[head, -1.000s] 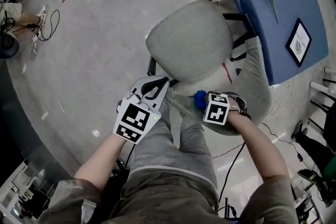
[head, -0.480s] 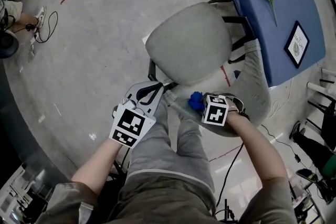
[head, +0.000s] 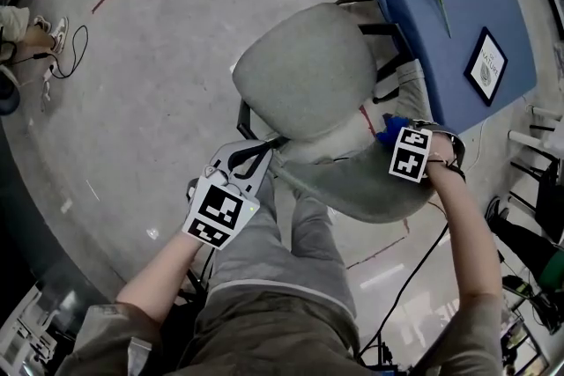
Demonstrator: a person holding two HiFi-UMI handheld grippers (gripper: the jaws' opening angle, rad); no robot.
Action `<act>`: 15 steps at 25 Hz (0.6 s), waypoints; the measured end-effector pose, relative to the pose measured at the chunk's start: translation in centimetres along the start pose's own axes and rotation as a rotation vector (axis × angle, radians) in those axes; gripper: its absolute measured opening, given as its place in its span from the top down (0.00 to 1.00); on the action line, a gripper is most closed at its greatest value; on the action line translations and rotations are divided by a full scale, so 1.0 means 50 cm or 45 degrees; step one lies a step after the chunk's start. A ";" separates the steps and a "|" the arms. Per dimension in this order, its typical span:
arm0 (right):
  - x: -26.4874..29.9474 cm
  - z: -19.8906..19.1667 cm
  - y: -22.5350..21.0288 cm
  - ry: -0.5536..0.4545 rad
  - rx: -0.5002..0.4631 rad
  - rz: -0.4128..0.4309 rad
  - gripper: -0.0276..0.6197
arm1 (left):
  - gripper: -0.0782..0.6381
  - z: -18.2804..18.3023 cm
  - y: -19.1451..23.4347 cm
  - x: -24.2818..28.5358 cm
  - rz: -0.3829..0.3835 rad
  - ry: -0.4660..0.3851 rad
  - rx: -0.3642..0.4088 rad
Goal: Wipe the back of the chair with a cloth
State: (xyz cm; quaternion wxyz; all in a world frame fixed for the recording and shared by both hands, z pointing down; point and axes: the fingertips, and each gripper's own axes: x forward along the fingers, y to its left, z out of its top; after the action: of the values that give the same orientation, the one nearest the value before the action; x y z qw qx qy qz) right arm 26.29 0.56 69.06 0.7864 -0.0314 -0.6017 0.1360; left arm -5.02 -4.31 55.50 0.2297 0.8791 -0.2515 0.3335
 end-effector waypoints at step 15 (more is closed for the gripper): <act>-0.041 0.169 0.221 -0.259 0.068 0.478 0.82 | 0.87 -0.008 -0.001 -0.025 0.056 -0.008 -0.050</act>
State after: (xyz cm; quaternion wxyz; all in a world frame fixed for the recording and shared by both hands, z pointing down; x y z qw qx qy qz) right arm 15.77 9.70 67.09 0.6831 -0.1084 -0.6577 0.2984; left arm -5.97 -3.69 54.88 0.2388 0.8698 -0.2778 0.3306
